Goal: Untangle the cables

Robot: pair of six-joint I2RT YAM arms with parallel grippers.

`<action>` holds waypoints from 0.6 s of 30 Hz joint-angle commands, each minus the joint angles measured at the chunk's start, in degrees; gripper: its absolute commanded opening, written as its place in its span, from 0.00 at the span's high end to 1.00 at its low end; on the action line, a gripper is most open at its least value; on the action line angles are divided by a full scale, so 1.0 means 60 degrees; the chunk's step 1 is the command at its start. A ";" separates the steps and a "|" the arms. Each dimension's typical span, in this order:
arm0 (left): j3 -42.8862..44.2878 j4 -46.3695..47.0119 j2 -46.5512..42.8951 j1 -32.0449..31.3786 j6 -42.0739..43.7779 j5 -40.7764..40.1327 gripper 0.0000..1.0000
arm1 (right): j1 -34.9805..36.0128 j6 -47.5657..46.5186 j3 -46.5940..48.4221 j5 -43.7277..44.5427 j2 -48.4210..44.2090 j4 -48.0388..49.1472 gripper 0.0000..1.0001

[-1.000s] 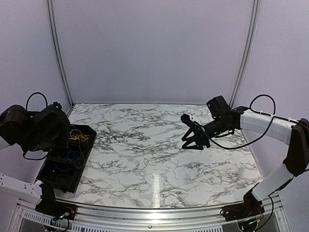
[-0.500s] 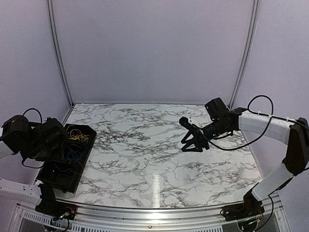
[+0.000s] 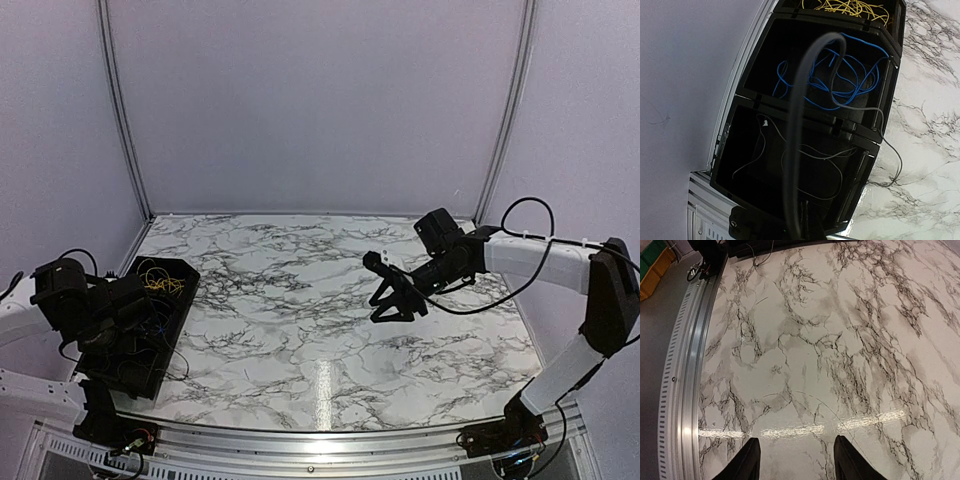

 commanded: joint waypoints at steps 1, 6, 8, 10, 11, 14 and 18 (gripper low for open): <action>-0.0008 -0.0291 0.0179 0.0055 -0.0064 -0.0073 1.00 | 0.0116 -0.0020 0.0136 -0.0057 0.0024 -0.0010 0.50; 0.0522 -0.0103 0.0597 0.0056 0.0340 -0.0518 1.00 | 0.0500 0.0887 0.0667 -0.0474 0.0356 0.0546 0.50; 0.1016 0.0224 0.0626 0.0031 0.0698 -0.0576 1.00 | 0.0968 0.1395 0.0989 -0.0018 0.0669 0.1036 0.51; 0.1463 0.0698 0.0557 -0.0018 0.1228 -0.0549 1.00 | 0.1438 0.1769 0.1500 0.0400 0.1141 0.1391 0.51; 0.1639 0.1166 0.0440 -0.0024 0.1645 -0.0389 1.00 | 0.1639 0.2088 0.1808 0.0562 0.1435 0.1555 0.51; 0.1684 0.2654 0.0102 -0.0030 0.2650 0.0395 1.00 | 0.2066 0.2607 0.2958 0.0826 0.2437 0.2105 0.51; 0.1818 0.3686 0.0186 -0.0023 0.3438 0.1251 1.00 | 0.2744 0.2793 0.4427 0.1099 0.3683 0.2568 0.49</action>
